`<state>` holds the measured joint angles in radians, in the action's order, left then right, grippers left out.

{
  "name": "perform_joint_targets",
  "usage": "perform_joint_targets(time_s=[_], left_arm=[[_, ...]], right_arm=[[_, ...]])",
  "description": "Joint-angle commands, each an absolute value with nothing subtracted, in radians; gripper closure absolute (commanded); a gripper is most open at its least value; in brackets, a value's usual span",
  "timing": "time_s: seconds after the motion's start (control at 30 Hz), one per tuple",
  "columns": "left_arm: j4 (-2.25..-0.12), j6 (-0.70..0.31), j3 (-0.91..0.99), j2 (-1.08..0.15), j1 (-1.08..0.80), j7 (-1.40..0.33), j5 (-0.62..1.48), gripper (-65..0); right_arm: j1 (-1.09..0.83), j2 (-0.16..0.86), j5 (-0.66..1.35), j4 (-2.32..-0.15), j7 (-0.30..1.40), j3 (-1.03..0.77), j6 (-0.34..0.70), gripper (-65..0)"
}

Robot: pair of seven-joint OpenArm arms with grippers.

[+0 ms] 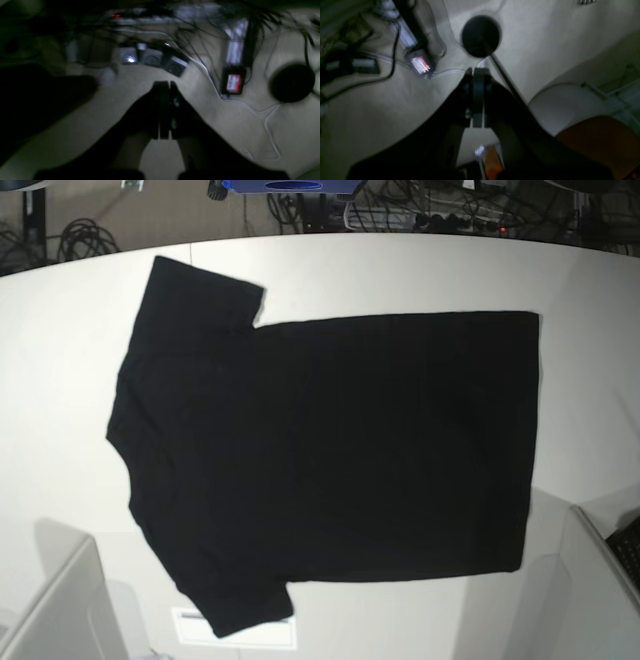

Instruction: Fold the T-shirt properly

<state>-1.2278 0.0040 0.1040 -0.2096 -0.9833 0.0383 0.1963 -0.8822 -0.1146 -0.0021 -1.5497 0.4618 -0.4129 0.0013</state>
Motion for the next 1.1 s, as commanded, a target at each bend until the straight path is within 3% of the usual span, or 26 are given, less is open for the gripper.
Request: perform_joint_targets(time_s=[0.0, 0.13, 0.3, 0.5, 0.67, 0.7, 0.8, 0.87, 1.07], left_arm=[[-1.280, 0.005, 0.111, -0.234, -1.024, 0.064, 0.223, 0.0], [-1.451, 0.005, 0.113, -0.298, -1.102, 0.064, 0.328, 0.0], [-1.710, 0.005, 0.114, -0.318, -1.207, 0.064, 0.361, 0.0], [-1.945, 0.005, 0.202, -0.305, -1.265, 0.064, 0.369, 0.0], [-1.956, 0.005, 0.348, -0.213, -1.190, 0.056, 0.369, 0.0], [-1.954, 0.005, 0.364, -0.213, -1.178, 0.056, 0.369, 0.0], [-1.954, 0.005, 0.397, -0.213, -1.167, 0.061, 0.367, 0.0], [-1.951, 0.005, 0.426, -0.209, -1.164, 0.062, 0.367, 0.0], [-1.949, 0.005, 0.430, -0.206, -1.141, 0.064, 0.372, 0.0]], right_arm=[[-0.918, -0.113, 0.002, -1.612, 0.455, -0.424, 0.001, 0.0], [-0.964, -0.127, 0.056, -1.802, 0.455, -0.464, 0.001, 0.0], [-0.946, -0.120, 0.289, -1.997, 0.466, -0.545, 0.002, 0.0], [-0.814, -0.084, 0.430, -2.018, 0.466, -0.547, 0.007, 0.0], [-0.733, -0.081, 0.565, -2.017, 0.467, -0.556, 0.171, 0.0], [-0.719, -0.081, 0.587, -2.015, 0.478, -0.556, 0.189, -2.7], [-0.673, -0.081, 0.651, -2.011, 0.570, -0.558, 0.229, -27.5], [-0.642, -0.081, 0.699, -2.002, 0.628, -0.559, 0.255, -39.8], [-0.584, -0.081, 0.785, -1.948, 0.685, -0.598, 0.266, -42.3]])
